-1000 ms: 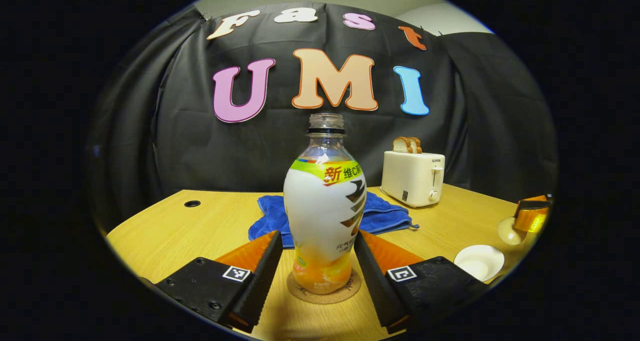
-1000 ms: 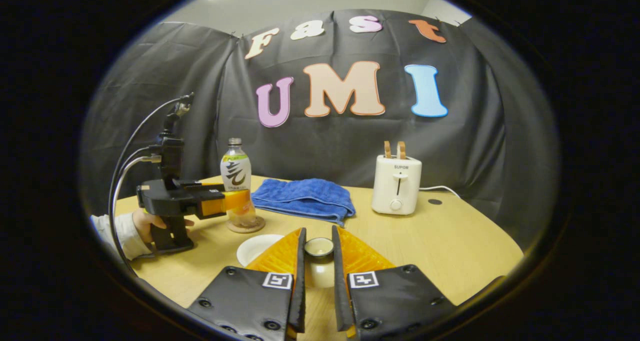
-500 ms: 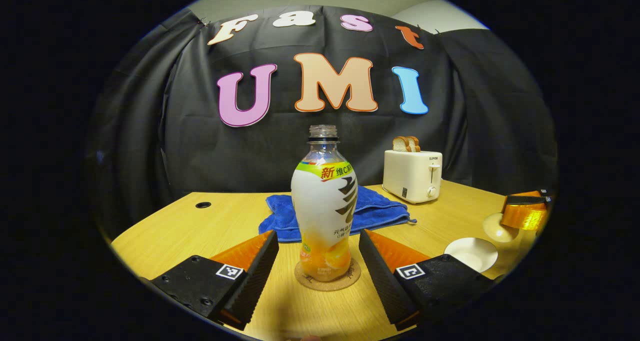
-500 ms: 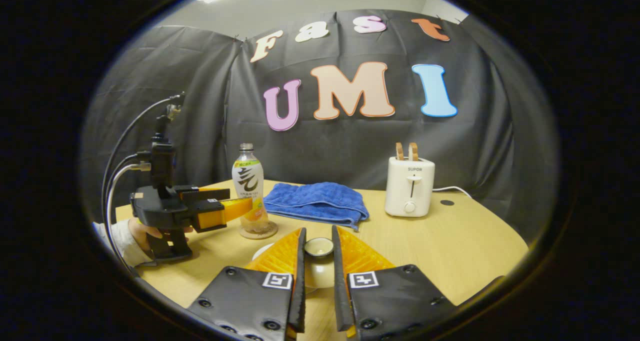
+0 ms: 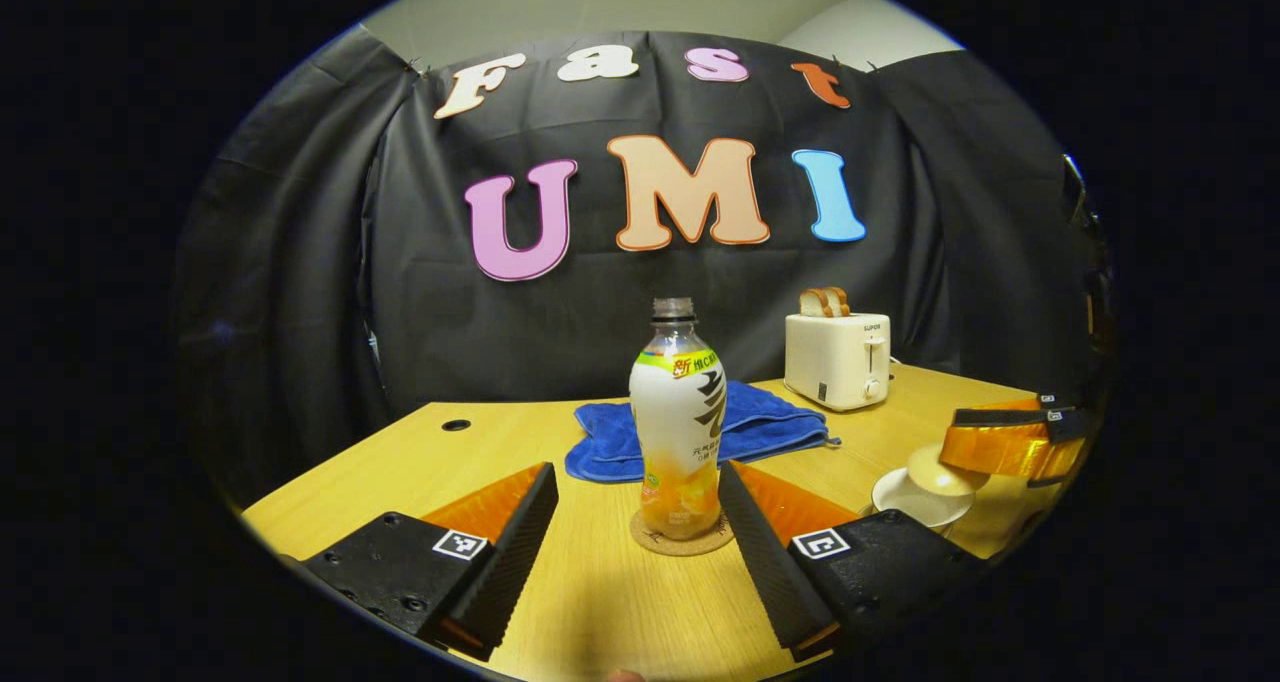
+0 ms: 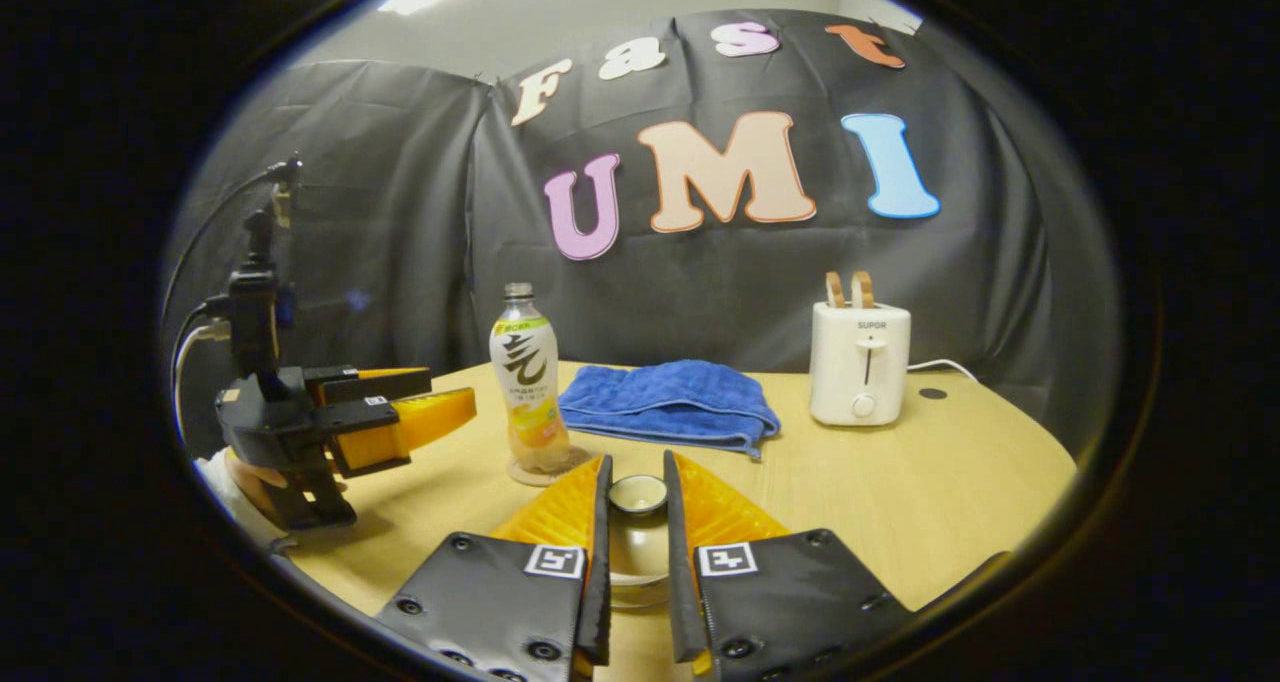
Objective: Open the teacup lid with one hand, grasp the water bottle and pour water into the teacup with the other hand; after pouring, place the water bottle on the coaster and then close the teacup lid.
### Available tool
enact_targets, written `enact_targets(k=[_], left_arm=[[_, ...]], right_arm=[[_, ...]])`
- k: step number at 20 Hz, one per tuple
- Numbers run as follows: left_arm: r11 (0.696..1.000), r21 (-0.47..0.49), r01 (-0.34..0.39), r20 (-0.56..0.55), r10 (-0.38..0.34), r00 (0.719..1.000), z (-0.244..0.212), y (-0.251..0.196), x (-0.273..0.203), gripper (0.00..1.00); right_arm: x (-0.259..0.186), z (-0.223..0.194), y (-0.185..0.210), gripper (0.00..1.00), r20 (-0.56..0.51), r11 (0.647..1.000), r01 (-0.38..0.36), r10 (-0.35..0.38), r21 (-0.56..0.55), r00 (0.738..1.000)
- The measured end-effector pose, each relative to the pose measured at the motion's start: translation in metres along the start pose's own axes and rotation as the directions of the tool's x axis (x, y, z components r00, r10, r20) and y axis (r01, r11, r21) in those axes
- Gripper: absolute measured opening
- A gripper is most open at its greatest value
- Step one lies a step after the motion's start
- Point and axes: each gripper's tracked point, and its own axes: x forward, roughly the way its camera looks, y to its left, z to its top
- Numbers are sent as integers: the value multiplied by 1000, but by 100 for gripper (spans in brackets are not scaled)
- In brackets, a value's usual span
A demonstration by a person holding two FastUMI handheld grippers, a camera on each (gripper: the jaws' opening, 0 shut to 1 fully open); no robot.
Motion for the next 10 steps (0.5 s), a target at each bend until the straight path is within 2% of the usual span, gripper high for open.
enact_targets(k=[10], left_arm=[[1000, 5, -4, 31, 3, 1000, 7, -5, -26, 94]], right_arm=[[11, -21, 8, 27, -46, 1000, 1, -1, -10, 999]])
